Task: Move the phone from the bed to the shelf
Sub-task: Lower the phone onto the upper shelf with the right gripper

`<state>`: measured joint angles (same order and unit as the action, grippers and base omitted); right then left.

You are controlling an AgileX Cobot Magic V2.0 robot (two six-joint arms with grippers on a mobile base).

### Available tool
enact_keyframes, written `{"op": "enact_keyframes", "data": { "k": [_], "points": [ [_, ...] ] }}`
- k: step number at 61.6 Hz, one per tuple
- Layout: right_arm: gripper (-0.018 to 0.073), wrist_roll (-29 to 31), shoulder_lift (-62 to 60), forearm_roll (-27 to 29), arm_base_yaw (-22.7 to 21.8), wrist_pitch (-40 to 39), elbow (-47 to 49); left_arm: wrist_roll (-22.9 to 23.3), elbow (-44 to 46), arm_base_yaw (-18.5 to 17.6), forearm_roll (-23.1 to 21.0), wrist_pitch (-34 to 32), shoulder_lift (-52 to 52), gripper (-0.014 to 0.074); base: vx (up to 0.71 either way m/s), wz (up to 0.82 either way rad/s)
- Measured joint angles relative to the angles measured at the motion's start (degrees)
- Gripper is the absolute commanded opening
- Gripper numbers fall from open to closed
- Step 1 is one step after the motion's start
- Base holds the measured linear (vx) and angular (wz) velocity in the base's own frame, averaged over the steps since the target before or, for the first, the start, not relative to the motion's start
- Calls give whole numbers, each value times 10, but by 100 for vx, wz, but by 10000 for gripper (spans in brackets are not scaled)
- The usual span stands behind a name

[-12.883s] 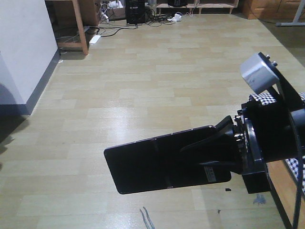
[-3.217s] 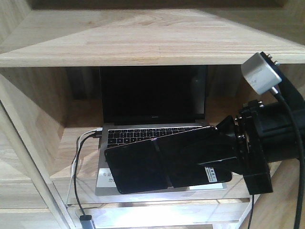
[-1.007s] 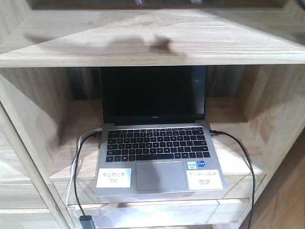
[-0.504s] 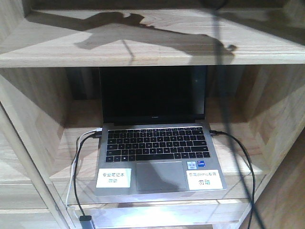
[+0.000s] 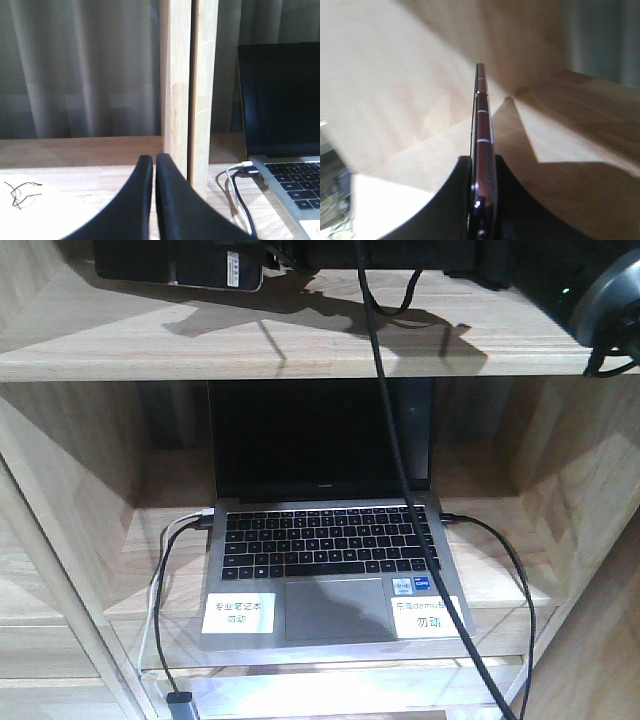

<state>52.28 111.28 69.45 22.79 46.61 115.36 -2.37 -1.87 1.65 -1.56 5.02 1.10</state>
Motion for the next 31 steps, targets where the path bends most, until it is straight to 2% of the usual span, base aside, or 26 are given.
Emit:
{"op": "enact_keyframes", "data": {
  "k": [21,31],
  "points": [
    [10,0,13,-4,0,-13,0,0,0,0,0,0,0,1,0,0],
    [63,0,18,-2,0,-22,0,0,0,0,0,0,0,1,0,0]
  ]
}}
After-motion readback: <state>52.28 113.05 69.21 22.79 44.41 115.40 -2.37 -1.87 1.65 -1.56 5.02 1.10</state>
